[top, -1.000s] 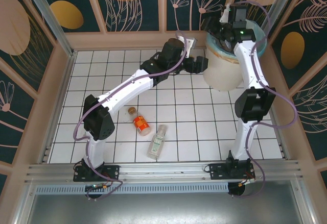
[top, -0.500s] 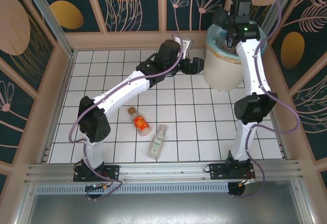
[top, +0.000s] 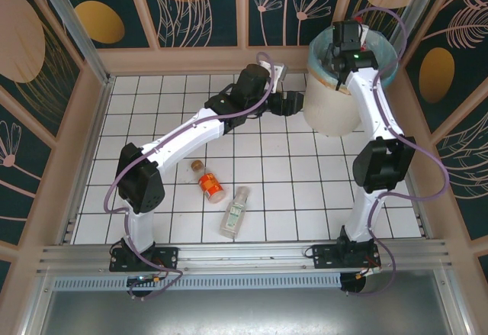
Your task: Put the plastic bottles in the bin
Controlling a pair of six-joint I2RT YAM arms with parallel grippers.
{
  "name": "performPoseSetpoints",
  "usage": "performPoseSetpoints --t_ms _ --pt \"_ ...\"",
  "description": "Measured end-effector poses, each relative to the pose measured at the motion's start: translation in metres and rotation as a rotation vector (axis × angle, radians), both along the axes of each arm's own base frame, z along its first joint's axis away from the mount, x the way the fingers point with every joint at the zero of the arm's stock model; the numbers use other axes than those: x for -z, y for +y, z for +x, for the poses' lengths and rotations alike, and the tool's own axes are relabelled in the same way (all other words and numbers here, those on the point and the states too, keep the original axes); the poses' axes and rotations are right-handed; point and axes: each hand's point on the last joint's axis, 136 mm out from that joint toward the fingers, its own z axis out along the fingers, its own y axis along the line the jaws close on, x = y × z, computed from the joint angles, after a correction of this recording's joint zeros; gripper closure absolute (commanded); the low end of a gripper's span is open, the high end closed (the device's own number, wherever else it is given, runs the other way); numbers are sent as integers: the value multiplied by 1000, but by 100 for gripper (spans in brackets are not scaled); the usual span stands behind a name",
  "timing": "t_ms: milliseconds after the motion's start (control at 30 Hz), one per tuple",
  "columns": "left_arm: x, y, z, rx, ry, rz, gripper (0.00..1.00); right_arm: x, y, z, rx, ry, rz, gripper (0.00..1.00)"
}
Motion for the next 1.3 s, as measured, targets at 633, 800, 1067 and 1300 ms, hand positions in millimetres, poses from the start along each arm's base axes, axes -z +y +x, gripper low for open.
performPoseSetpoints --t_ms 633,800,1067,1300 --pt "-1 -1 0 3 -7 -9 15 13 -25 3 -86 17 219 50" --pt "3 -1 0 2 -2 -4 15 15 -22 1 -98 21 239 38" --pt "-13 7 -1 -20 -31 -3 15 -21 7 -12 -158 -62 271 16" --pt "-78 40 -10 -91 -166 -16 14 -130 44 -54 -240 -346 242 14"
